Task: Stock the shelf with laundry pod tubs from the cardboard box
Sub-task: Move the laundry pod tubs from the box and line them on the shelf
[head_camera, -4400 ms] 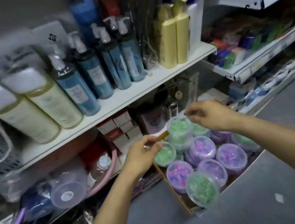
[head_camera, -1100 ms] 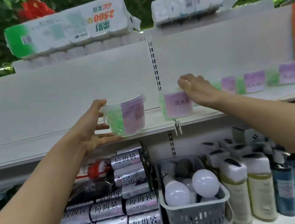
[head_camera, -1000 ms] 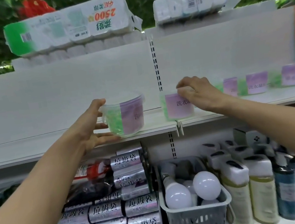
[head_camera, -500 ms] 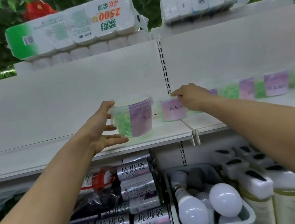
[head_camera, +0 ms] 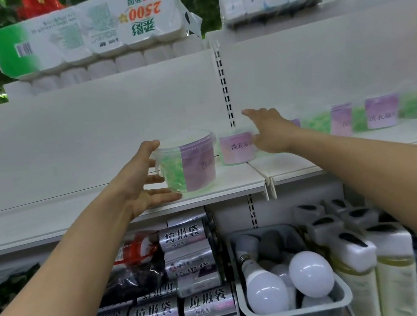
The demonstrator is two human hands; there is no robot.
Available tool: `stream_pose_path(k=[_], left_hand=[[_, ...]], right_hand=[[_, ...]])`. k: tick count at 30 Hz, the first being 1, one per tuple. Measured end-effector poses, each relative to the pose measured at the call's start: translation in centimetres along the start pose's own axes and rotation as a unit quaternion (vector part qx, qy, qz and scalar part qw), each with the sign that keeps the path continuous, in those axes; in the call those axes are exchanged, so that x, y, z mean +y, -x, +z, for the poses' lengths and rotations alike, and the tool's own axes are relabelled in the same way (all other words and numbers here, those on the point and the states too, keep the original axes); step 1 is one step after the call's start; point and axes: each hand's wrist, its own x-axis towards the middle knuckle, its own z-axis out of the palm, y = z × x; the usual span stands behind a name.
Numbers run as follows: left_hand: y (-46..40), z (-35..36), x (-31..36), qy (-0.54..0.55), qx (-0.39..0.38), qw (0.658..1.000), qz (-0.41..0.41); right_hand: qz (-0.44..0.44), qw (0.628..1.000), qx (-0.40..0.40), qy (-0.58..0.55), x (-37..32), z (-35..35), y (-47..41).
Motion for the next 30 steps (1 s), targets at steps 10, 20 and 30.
stream_pose_path(k=[10, 20, 30], left_hand=[[0.8, 9.6, 0.1, -0.013, -0.053, 0.999, -0.003], [0.5, 18.0, 1.2, -0.161, -0.034, 0.985, 0.044], [2.8, 20.2, -0.2, -0.459, 0.051, 0.772, 0.437]], right_hand=[[0.015, 0.980, 0.141, -0.143, 8.8, -5.0, 8.1], [-0.001, 0.988, 0.092, -0.125, 16.8, -10.0, 13.3], [-0.057, 0.987, 0.064, -0.137, 15.8, -8.8, 13.2]])
